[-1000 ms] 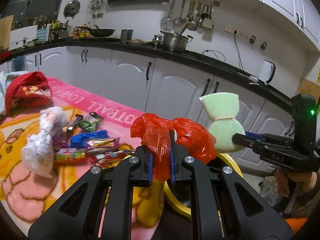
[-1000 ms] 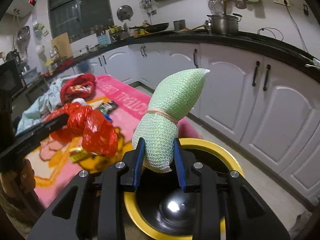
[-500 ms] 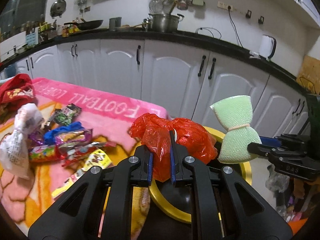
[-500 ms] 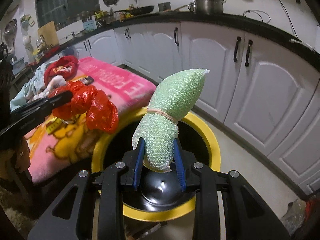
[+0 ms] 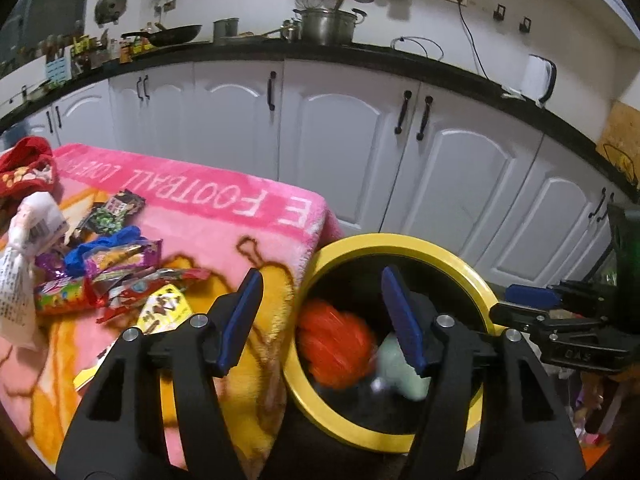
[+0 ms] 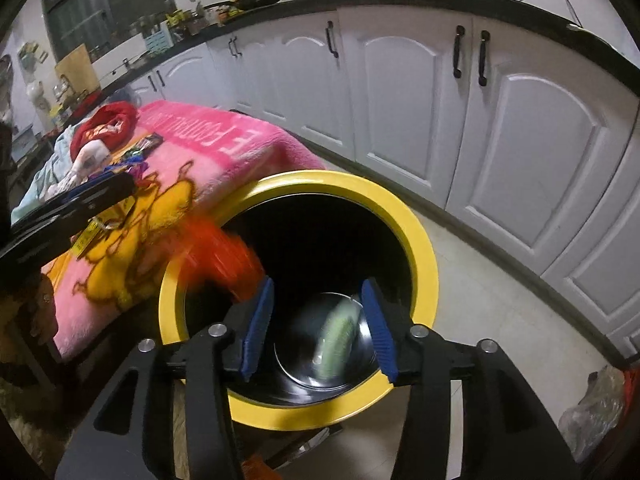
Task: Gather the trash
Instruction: 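Carry both items over the yellow bin and open both tools to drop them, then move both tools back over the table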
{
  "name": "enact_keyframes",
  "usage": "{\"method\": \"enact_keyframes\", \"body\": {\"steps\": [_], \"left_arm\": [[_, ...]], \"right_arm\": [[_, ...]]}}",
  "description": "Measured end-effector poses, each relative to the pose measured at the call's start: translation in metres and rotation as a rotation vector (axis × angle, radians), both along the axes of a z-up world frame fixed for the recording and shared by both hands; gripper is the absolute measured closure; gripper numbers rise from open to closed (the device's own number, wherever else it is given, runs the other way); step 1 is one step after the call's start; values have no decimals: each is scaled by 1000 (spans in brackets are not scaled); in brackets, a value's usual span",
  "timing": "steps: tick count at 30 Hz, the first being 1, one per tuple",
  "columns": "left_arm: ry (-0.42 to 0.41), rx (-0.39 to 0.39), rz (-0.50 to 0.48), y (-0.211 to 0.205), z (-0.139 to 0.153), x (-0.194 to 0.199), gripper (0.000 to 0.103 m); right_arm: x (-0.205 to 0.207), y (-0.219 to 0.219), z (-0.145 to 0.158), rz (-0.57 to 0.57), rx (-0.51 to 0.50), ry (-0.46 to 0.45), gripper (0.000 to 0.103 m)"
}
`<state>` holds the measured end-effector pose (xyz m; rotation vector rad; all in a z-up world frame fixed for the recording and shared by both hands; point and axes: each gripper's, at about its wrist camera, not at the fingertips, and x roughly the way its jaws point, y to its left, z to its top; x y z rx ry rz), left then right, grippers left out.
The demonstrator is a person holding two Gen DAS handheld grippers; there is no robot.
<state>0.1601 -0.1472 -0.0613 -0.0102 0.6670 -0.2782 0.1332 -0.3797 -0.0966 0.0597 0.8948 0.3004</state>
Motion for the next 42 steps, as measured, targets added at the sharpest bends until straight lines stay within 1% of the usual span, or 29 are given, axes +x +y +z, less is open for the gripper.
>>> {"method": "enact_keyframes", "body": {"steps": [1,3,5,7,9,14,21,28,36,42], "left_arm": [[0,-4,8,2,1,0,44],[-2,-15,26,10,2,-2,35],[-8,-14,38,14,4,-4,30],[-20,-15,48,19,7,-8,26],[-33,-19,55,23,11,-12,18],[-68,-26,73,34,23,-23,11],[-98,-44,105,52,34,-34,11],[-134,-58,172,81,44,-45,11],[-145,-80,237,114,47,-54,11],[-150,-82,296,139,48,-58,11]], "right_arm": [[0,-1,1,-5,1,-2,57],[-1,-2,3,-16,3,-12,54],[-2,-2,7,-22,-3,-26,53],[-3,-2,12,-22,-3,-43,49],[-5,0,19,-27,-8,-71,45],[-8,12,40,-10,1,-134,40],[-15,34,62,32,11,-197,34],[-16,64,75,96,18,-213,34],[-15,103,85,178,24,-222,34],[-12,131,87,243,43,-208,34]]}}
